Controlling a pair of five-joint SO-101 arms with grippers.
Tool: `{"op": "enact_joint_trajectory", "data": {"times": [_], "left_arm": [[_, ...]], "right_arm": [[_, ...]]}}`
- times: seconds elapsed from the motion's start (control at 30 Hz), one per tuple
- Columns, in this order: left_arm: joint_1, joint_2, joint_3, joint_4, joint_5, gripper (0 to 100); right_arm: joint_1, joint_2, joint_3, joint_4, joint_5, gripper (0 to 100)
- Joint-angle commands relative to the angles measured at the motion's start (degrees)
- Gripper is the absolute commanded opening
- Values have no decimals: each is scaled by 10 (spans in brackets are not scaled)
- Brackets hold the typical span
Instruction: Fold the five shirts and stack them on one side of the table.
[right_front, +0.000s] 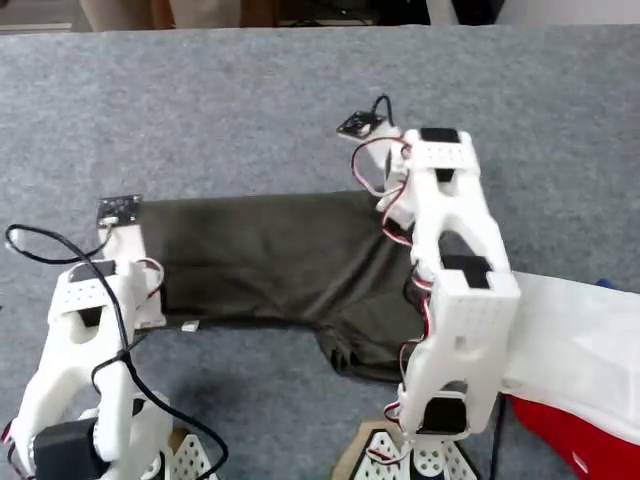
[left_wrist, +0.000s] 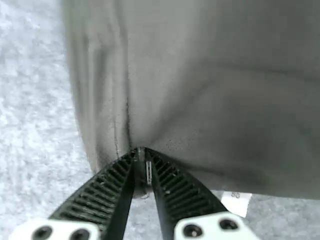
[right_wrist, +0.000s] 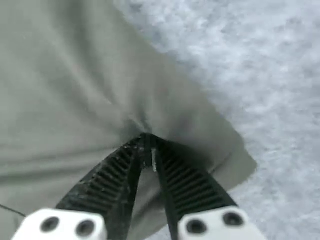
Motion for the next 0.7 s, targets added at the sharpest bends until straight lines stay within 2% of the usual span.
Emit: {"op": "enact_joint_trajectory", "data": {"times": [0.0, 0.13, 0.27, 0.43, 0.53, 0.67], "left_arm": [[-21, 7, -12, -11, -20, 19], [-23, 7, -50, -2, -18, 19], [-3, 6, -136, 72, -17, 19], [25, 6, -248, 166, 8, 19], [32, 6, -287, 202, 15, 19], [25, 5, -293, 215, 11, 19]], "right_arm": [[25, 31, -91, 43, 13, 4], [10, 29, -164, 106, 13, 4], [-22, -6, -223, 194, 18, 4], [-51, -98, -230, 267, 40, 5], [-51, -163, -186, 287, 67, 5], [-49, -268, -35, 269, 105, 5]]}}
